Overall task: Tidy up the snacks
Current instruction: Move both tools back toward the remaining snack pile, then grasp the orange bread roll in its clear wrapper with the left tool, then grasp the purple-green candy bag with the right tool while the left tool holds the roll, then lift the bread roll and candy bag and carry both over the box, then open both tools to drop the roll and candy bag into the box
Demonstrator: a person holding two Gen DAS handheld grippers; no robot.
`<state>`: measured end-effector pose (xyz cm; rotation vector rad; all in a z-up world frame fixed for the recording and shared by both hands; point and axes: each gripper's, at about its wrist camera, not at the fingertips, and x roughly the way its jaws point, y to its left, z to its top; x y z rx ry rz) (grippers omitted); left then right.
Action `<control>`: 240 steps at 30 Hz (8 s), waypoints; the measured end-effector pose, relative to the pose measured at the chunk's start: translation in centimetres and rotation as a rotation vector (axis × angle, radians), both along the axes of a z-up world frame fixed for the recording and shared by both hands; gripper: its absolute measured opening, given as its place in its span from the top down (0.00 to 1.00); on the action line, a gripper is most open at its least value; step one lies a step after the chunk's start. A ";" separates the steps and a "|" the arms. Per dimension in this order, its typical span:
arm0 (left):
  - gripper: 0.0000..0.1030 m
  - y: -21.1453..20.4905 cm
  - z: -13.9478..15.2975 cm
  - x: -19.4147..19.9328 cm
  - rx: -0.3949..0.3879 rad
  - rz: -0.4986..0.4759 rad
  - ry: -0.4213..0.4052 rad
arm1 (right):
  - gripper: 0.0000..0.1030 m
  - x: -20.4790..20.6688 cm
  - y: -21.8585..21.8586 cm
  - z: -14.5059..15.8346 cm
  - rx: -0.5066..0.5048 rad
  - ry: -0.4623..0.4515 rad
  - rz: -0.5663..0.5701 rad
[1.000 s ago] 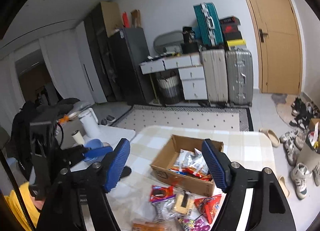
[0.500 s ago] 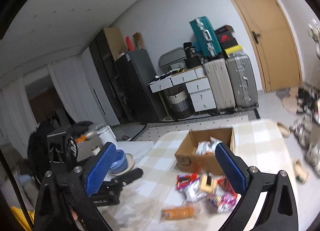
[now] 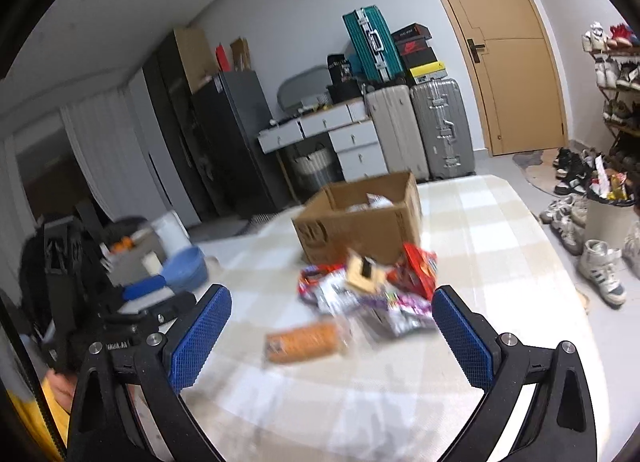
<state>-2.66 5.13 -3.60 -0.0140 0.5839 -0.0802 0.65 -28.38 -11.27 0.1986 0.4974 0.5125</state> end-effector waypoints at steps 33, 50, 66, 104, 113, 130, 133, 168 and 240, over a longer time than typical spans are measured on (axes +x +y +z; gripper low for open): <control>0.23 -8.5 -15.2 16.5 0.226 -0.337 0.392 | 0.01 3.8 -1.7 -7.2 0.064 0.187 -0.004; 0.68 -7.6 -15.5 16.5 0.009 -0.381 0.419 | 0.01 5.1 -0.3 -7.1 -0.012 0.192 0.010; 0.68 -0.4 -14.3 9.8 -0.128 -0.256 0.374 | 0.11 13.8 6.2 -8.1 -0.359 0.164 0.133; 0.67 -0.4 -9.0 3.5 -0.181 -0.226 0.289 | 0.63 3.9 2.4 -3.5 0.107 0.246 0.191; 0.67 1.3 -7.9 2.2 -0.207 -0.190 0.233 | 0.63 2.0 1.5 -2.7 0.168 0.234 0.196; 0.67 3.9 -5.7 3.3 -0.228 -0.113 0.186 | 0.63 4.6 1.4 0.9 0.227 0.168 0.242; 0.67 4.1 -4.3 4.7 -0.222 -0.112 0.172 | 0.63 5.9 1.3 2.8 0.224 0.139 0.255; 0.67 -2.4 6.8 35.6 -0.042 -0.056 0.136 | 0.63 32.2 4.7 6.8 0.139 0.224 0.157; 0.48 -3.5 6.2 28.4 -0.025 -0.087 0.136 | 0.53 21.6 3.8 11.4 -0.010 0.100 0.148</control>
